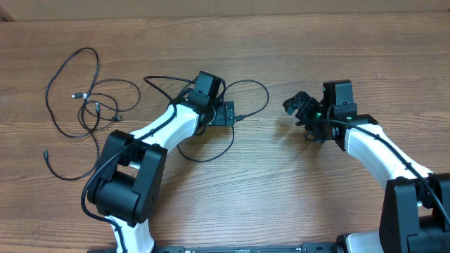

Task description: Untangle cables

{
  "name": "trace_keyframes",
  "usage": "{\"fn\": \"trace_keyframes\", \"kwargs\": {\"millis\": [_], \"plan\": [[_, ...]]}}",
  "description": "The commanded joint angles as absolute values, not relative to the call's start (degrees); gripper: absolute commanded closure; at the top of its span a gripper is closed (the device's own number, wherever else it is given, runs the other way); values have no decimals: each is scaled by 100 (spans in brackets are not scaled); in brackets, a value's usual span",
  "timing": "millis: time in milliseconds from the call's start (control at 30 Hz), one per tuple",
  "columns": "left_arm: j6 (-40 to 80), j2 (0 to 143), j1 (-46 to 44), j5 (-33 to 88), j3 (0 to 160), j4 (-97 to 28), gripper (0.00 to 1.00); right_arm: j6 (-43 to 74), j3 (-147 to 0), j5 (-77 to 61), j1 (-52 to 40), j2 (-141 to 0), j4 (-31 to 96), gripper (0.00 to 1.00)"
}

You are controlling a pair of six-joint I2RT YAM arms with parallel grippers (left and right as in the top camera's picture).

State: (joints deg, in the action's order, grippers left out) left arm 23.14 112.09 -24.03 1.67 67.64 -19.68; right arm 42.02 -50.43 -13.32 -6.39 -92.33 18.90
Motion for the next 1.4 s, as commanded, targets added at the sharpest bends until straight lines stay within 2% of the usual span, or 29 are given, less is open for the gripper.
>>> {"fn": "trace_keyframes", "kwargs": {"millis": [0,33,100,200,267,300,333,533,733,1133,1367], "plan": [[2250,11577,-2679,530,6497,-2025,6,4219,-5022,-1361,-631,-9273,1852,0],[2248,11577,-2742,504,6497,-1992,10,4219,-5019,-1361,-631,-9273,1850,0],[2265,11577,-2904,200,6497,-1955,10,4219,-5019,-1361,-631,-9273,1852,0],[2650,11566,-3000,-596,6541,-2128,0,4219,-5019,-1361,-631,-9273,1852,0],[2733,11518,-2915,-652,6663,-2443,0,4219,-5019,-1361,-631,-9273,1852,0],[2755,11419,-2821,-652,6785,-2788,8,4219,-5019,-1361,-631,-9273,1850,0],[2801,11316,-2742,-655,6845,-2947,10,4219,-5022,-1358,-631,-9273,1850,0],[2834,10519,-2268,-757,6862,-3107,2,4219,-5019,-1361,-631,-9273,1852,0],[2856,10702,-1905,-1315,6845,-3428,0,4219,-5022,-1361,-631,-9273,1850,0],[2982,11952,-1721,-1179,6820,-3422,0,4219,-5019,-1361,-631,-9273,1852,0],[2980,12031,-1717,-1181,6820,-3404,0,4219,-5019,-1361,-631,-9273,1852,0]]}}
